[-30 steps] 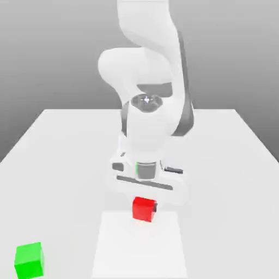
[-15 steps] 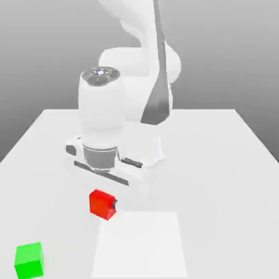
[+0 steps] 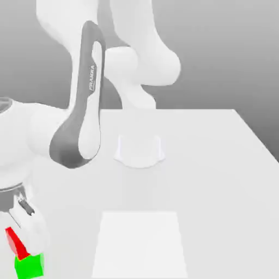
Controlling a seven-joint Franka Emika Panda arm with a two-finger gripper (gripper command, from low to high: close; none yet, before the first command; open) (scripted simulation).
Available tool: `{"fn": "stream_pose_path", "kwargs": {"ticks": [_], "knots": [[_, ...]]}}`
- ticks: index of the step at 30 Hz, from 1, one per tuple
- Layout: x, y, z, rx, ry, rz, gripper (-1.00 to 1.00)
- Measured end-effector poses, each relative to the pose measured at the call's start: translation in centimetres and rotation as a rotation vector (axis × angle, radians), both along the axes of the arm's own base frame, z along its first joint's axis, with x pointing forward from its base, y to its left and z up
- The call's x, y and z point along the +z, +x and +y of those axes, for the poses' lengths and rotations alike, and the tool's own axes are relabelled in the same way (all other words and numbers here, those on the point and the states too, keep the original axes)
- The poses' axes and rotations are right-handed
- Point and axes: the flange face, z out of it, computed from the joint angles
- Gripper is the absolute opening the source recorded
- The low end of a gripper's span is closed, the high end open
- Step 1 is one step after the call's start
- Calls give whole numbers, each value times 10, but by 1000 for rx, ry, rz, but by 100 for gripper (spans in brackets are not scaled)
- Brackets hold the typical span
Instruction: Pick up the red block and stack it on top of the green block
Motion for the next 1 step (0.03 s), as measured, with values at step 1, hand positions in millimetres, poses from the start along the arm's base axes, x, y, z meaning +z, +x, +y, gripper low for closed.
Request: {"fn": "stream_pose_path", "kwargs": {"ticks": [1], "knots": [[0, 0, 0, 0, 0, 0, 100]]}}
